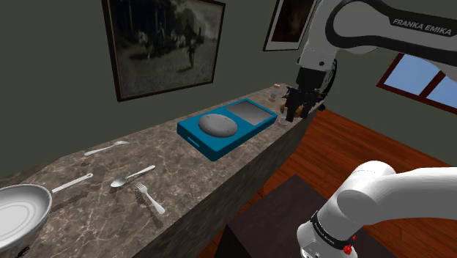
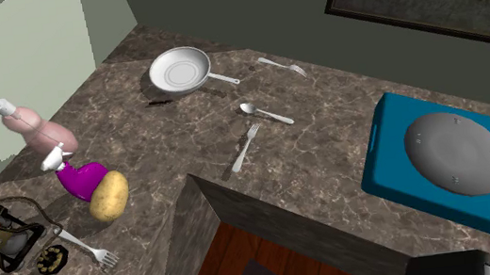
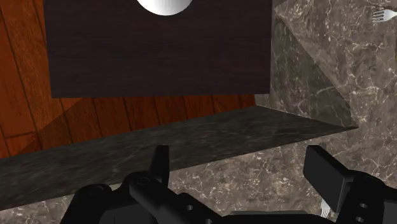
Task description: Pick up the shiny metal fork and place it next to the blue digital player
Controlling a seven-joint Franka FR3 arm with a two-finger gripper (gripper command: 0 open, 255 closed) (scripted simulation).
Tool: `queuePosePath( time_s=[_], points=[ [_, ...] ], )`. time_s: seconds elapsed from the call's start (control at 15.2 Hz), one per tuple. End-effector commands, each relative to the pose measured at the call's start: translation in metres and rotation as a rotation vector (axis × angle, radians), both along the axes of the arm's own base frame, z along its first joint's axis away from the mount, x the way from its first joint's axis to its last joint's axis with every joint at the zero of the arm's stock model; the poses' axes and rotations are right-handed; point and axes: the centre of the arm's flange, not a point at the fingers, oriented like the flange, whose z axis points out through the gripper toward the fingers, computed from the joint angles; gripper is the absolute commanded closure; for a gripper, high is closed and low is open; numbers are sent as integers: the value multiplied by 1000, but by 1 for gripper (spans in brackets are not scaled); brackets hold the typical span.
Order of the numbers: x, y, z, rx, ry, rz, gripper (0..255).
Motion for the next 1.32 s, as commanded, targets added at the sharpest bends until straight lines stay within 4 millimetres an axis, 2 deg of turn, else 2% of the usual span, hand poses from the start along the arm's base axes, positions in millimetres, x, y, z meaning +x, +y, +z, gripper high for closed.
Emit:
queuePosePath(
  time_s=[0.0,1.25],
  points=[
    [0,0,0,0,0,0,0],
    [104,141,-173,43,-26,44,0]
  ],
)
